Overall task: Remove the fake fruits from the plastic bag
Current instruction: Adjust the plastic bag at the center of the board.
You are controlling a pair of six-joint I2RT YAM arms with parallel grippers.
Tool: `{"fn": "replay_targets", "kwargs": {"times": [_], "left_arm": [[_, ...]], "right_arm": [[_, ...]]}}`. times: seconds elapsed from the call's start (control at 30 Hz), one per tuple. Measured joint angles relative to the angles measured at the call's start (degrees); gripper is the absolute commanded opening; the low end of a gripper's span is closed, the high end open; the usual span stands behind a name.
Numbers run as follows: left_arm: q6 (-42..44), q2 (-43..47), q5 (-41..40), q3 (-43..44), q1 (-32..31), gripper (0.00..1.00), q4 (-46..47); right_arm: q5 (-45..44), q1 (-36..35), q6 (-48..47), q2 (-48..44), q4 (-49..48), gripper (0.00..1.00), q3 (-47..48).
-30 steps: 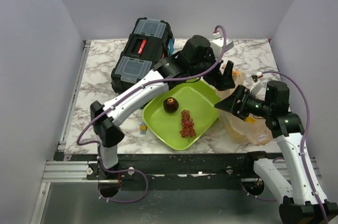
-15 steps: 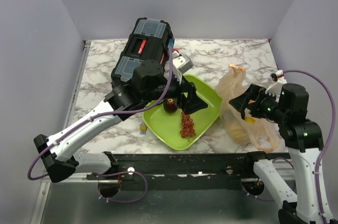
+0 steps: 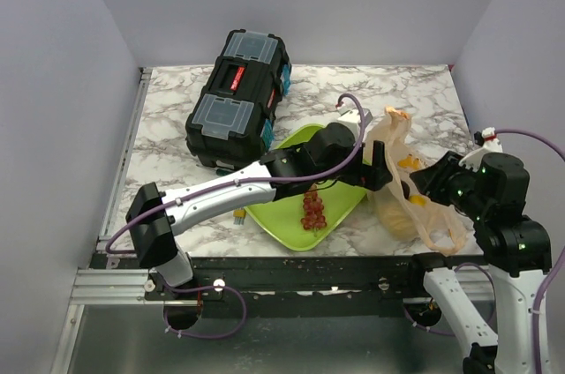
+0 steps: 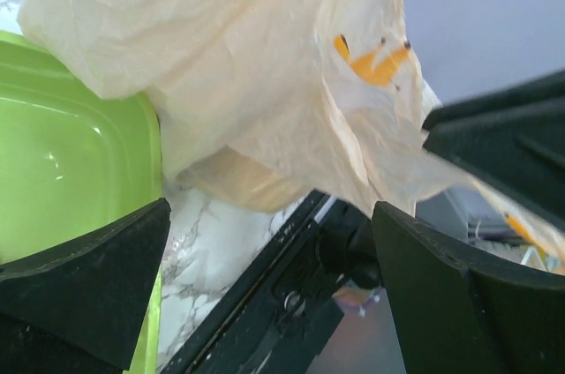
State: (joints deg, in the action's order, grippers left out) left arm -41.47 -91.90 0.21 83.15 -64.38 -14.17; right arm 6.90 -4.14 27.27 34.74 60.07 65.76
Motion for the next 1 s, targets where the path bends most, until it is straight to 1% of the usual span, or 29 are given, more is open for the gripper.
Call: {"fn": "replay_targets", "kwargs": {"times": [0.07, 0.1, 0.17, 0.2, 0.3, 0.33, 0.37, 0.4, 0.43, 0.47, 0.5, 0.53, 0.63, 0.67, 0.7, 0.77, 0.8, 0.83, 0.9, 0.97, 1.0], "left_arm": [[-0.8, -1.3, -2.2, 1.4, -0.3, 0.97, 0.2], [-1.2, -1.8, -3.1, 2.1, -0.4, 0.96, 0.2], [-1.8, -3.0, -4.6, 4.1, -0.7, 0.87, -0.2], [-2.3, -4.2, -5.5, 6.0, -0.8, 0.85, -0.5], [-3.2, -7.6, -7.5, 10.9, -0.9, 0.84, -1.8], [-3.2, -9.4, -8.3, 13.0, -0.9, 0.81, -2.3], [-3.3, -11.1, -8.9, 14.6, -0.9, 0.69, -2.5], [-3.4, -12.3, -9.3, 15.8, -0.9, 0.53, -3.2], [-3.3, -13.5, -9.7, 16.6, -0.8, 0.41, -4.0], [-3.1, -14.3, -9.9, 16.9, -0.8, 0.3, -4.5], [-2.8, -14.9, -10.1, 16.9, -0.5, 0.25, -5.0], [-2.7, -15.2, -10.1, 16.4, -0.3, 0.21, -5.1], [-1.2, -15.2, -9.8, 14.0, 0.2, 0.08, -4.7], [-0.4, -15.1, -9.2, 13.4, 0.4, 0.01, -4.4], [0.3, -15.2, -8.4, 12.9, 0.7, 0.0, -4.2], [1.7, -15.2, -6.0, 12.2, 1.4, 0.0, -3.7], [2.4, -15.1, -4.0, 12.1, 1.8, 0.0, -3.1], [2.9, -15.2, -1.4, 11.9, 2.5, 0.0, -2.2], [3.2, -15.1, 2.1, 11.8, 3.3, 0.0, -0.7], [3.3, -15.1, 5.1, 11.5, 4.1, 0.0, 1.6], [3.4, -15.1, 6.0, 11.5, 4.4, 0.0, 2.3]], "right_arm": [[1.4, 0.0, 0.1, 0.0, -0.2, 0.29, -0.8], [1.8, 0.0, 0.2, -0.1, -0.4, 0.26, -1.5], [2.1, 0.0, 0.6, 0.0, -0.5, 0.23, -2.9], [2.0, 0.0, 0.9, 0.2, -0.5, 0.23, -3.7], [1.3, 0.0, 2.2, 1.6, -1.7, 0.24, -6.8], [0.8, 0.0, 2.8, 2.3, -2.2, 0.25, -8.2], [0.2, 0.0, 3.6, 3.4, -2.4, 0.28, -9.4], [-0.2, 0.0, 4.4, 4.8, -2.8, 0.35, -10.3], [-0.2, 0.0, 5.3, 6.5, -3.5, 0.43, -11.0], [-0.2, 0.0, 6.3, 8.3, -4.5, 0.5, -11.4], [-0.2, 0.0, 7.3, 10.0, -5.8, 0.55, -11.8], [-0.3, 0.0, 8.3, 11.8, -7.3, 0.57, -12.3], [-0.2, 0.0, 12.0, 17.0, -12.6, 0.57, -14.4], [-0.3, 0.0, 13.5, 18.6, -14.2, 0.57, -15.4], [-0.7, 0.0, 15.1, 20.2, -15.6, 0.58, -16.4], [-2.4, 0.0, 18.3, 23.1, -17.8, 0.68, -18.1], [-4.0, 0.0, 19.8, 24.2, -18.7, 0.7, -18.7], [-6.3, 0.0, 21.2, 25.0, -19.3, 0.77, -19.1], [-11.0, 0.0, 22.9, 25.5, -20.1, 0.82, -19.2], [-17.7, 0.0, 23.4, 25.6, -21.3, 0.85, -19.1], [-21.0, 0.0, 23.4, 25.9, -21.4, 0.89, -18.6]]}}
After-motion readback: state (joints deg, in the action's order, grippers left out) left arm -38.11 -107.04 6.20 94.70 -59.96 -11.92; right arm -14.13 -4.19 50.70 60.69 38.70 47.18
